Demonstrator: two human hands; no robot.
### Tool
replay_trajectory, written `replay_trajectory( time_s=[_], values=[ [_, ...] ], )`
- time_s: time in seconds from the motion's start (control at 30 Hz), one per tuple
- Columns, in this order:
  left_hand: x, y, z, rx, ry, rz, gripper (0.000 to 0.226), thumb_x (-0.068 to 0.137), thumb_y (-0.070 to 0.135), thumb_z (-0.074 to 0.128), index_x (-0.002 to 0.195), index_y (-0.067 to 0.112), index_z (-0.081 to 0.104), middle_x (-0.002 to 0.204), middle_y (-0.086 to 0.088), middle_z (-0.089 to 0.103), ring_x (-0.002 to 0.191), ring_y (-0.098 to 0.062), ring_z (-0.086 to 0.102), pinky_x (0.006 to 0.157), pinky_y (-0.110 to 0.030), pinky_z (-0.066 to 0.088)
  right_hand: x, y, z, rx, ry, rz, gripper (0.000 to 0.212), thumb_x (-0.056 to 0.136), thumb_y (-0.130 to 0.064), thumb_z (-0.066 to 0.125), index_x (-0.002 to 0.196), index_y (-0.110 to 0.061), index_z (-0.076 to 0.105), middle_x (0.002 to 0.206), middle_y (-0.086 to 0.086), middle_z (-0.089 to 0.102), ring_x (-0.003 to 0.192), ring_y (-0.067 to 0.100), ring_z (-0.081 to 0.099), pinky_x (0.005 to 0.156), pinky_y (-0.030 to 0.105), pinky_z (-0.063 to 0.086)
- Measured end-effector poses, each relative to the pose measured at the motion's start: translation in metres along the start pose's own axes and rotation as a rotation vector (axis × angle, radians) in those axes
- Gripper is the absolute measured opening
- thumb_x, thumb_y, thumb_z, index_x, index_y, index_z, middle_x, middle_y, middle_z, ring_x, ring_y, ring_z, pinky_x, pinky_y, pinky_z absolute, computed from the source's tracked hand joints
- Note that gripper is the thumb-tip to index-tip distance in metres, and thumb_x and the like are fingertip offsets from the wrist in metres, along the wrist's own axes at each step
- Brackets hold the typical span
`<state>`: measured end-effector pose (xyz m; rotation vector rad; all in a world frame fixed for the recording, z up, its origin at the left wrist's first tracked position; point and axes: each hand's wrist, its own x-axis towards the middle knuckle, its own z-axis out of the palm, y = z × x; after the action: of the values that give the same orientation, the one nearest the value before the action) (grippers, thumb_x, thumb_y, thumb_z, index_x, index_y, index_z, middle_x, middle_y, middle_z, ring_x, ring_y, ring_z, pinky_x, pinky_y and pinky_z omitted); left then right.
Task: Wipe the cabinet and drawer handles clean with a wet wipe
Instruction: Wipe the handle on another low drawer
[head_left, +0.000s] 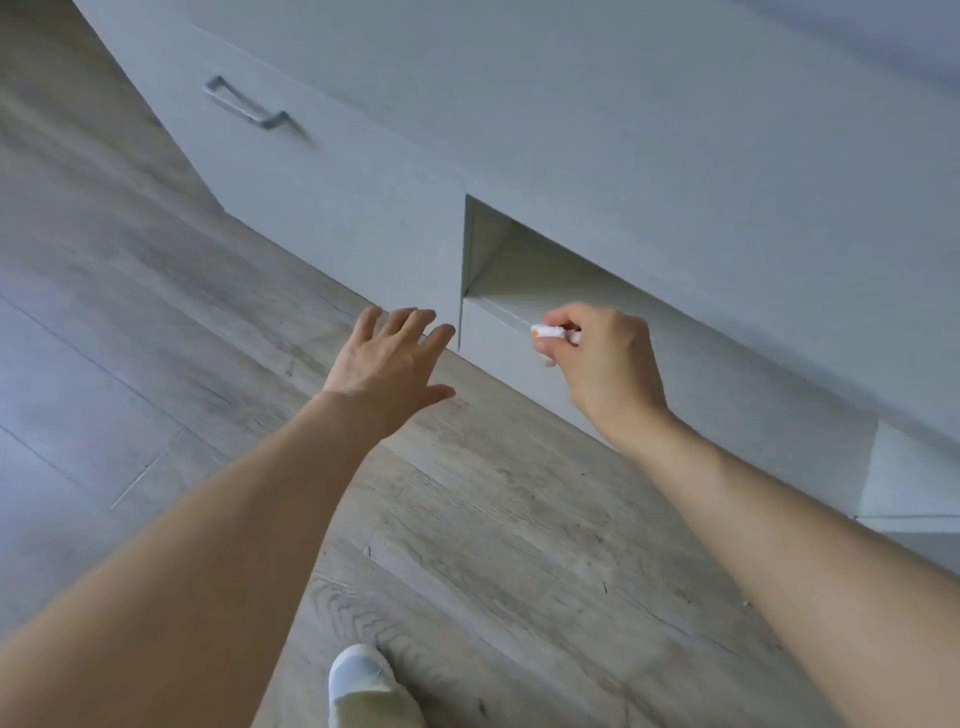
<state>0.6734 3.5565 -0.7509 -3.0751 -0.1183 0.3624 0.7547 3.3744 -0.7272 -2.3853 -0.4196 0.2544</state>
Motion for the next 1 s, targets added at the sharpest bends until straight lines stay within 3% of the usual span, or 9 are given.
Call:
replay_trajectory(
  time_s=[0.13, 0.2, 0.33, 0.43, 0.5, 0.7, 1.0],
  values=[
    [-0.016, -0.057, -0.084, 0.029, -0.065, 0.02, 0.065, 0.094, 0.056, 0.042, 0.146, 0.023, 0.021, 0.152, -0.001, 0.023, 0.141, -0.019, 0.019, 0.115, -0.04, 0.009, 0.022, -0.083, -0.02, -0.002, -0.048, 0.058, 0.009, 0.089, -0.014, 0.06, 0.091, -0.012, 0.068, 0.075, 0.0, 0.069, 0.057, -0.005, 0.054, 0.055, 0.022, 0.041],
    [-0.016, -0.084, -0.121, 0.025, -0.057, 0.027, 0.064, 0.096, 0.055, 0.041, 0.147, 0.022, 0.02, 0.152, -0.001, 0.023, 0.142, -0.02, 0.018, 0.116, -0.04, 0.008, 0.034, -0.12, -0.027, 0.006, -0.068, 0.091, 0.008, 0.087, -0.014, 0.061, 0.085, -0.014, 0.068, 0.073, -0.002, 0.068, 0.056, -0.006, 0.052, 0.051, 0.02, 0.037],
    [-0.005, -0.136, -0.176, 0.074, -0.036, 0.052, 0.062, 0.097, 0.054, 0.038, 0.146, 0.021, 0.019, 0.151, 0.0, 0.023, 0.141, -0.018, 0.018, 0.116, -0.038, 0.009, 0.067, -0.18, -0.038, 0.038, -0.105, 0.141, 0.007, 0.085, -0.012, 0.061, 0.084, -0.012, 0.068, 0.065, -0.017, 0.058, 0.051, -0.012, 0.052, 0.052, 0.017, 0.038],
    [0.013, -0.172, -0.202, 0.119, -0.057, 0.047, 0.063, 0.097, 0.055, 0.037, 0.147, 0.021, 0.017, 0.152, -0.001, 0.022, 0.141, -0.018, 0.018, 0.116, -0.037, 0.009, 0.098, -0.214, -0.042, 0.081, -0.118, 0.129, 0.008, 0.086, -0.011, 0.06, 0.087, -0.01, 0.067, 0.073, -0.007, 0.068, 0.06, -0.006, 0.059, 0.063, 0.023, 0.046],
    [0.029, -0.192, -0.215, 0.145, -0.047, 0.054, 0.063, 0.097, 0.056, 0.036, 0.147, 0.022, 0.017, 0.152, 0.0, 0.022, 0.141, -0.017, 0.018, 0.115, -0.036, 0.009, 0.122, -0.232, -0.041, 0.13, -0.103, 0.119, 0.008, 0.087, -0.012, 0.059, 0.088, -0.01, 0.067, 0.079, 0.001, 0.071, 0.065, 0.003, 0.062, 0.065, 0.026, 0.044],
    [0.085, -0.257, -0.232, 0.197, -0.066, 0.076, 0.065, 0.097, 0.056, 0.035, 0.148, 0.022, 0.014, 0.153, 0.001, 0.019, 0.142, -0.015, 0.016, 0.115, -0.036, 0.007, 0.196, -0.269, -0.022, 0.176, -0.051, 0.11, 0.009, 0.09, -0.015, 0.058, 0.088, -0.011, 0.066, 0.079, 0.001, 0.071, 0.056, -0.007, 0.053, 0.056, 0.023, 0.037],
    [0.13, -0.341, -0.234, 0.181, -0.053, 0.134, 0.068, 0.097, 0.056, 0.035, 0.15, 0.023, 0.011, 0.155, 0.001, 0.017, 0.142, -0.015, 0.017, 0.116, -0.037, 0.006, 0.255, -0.319, 0.013, 0.178, 0.01, 0.184, 0.007, 0.089, -0.014, 0.06, 0.092, -0.012, 0.066, 0.076, -0.002, 0.068, 0.059, -0.001, 0.059, 0.054, 0.02, 0.036]
  ],
)
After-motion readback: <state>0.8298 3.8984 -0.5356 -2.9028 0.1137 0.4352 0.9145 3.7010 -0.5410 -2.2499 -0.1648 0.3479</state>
